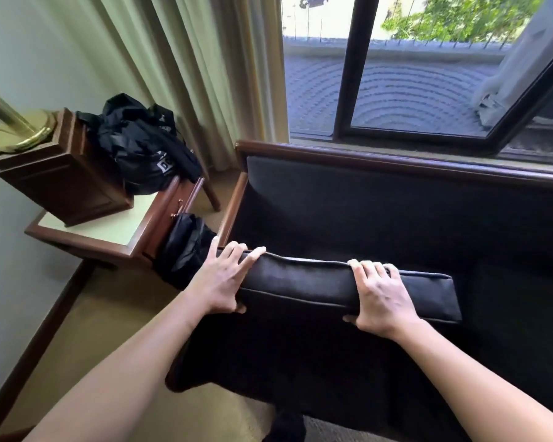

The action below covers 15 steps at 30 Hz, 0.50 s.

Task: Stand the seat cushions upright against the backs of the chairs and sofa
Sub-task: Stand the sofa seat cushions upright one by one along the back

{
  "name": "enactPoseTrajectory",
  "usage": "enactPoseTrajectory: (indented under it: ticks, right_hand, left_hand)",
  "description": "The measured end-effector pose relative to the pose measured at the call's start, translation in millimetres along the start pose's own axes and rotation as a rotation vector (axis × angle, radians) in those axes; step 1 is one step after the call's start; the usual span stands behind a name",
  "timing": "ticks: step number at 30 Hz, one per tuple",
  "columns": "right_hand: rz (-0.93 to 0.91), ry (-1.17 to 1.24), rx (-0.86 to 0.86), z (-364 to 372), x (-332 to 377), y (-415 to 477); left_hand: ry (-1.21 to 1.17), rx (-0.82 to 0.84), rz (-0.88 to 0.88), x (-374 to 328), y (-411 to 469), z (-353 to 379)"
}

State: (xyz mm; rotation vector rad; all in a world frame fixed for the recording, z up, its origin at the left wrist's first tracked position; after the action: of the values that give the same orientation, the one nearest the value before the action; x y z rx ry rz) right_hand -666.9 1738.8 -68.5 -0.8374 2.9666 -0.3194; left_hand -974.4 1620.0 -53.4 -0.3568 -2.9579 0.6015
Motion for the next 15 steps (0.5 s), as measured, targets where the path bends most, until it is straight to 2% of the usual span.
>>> enactPoseTrajectory:
  ticks: [4,9,15]
  right_hand:
    - [0.005,-0.008,0.001,-7.0,-3.1,25.7]
    - [0.009,-0.025,0.016,-23.6,-8.8,56.4]
    - [0.011,-0.032,-0.070,-52.1,-21.4,114.9]
  left_hand:
    - [-0.028,-0.107,0.017,26.6,31.7,-3.4]
    - [-0.080,-0.083,0.019,50.1,63.6,-23.6]
    - [-0.048,-0.105,0.019,89.2,108.7,-60.6]
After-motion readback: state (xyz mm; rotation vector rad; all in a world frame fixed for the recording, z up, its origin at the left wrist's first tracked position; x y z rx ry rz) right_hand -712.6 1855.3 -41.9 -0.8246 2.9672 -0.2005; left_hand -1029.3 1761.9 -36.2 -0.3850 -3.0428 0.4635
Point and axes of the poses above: each hand's wrist, its own y-axis towards the middle knuckle, its own z-axis out of the palm, x = y × z, the point moved 4 cm from there along y, towards the middle knuckle, and after that the axes turned 12 degrees about z, right-handed, at the moved point
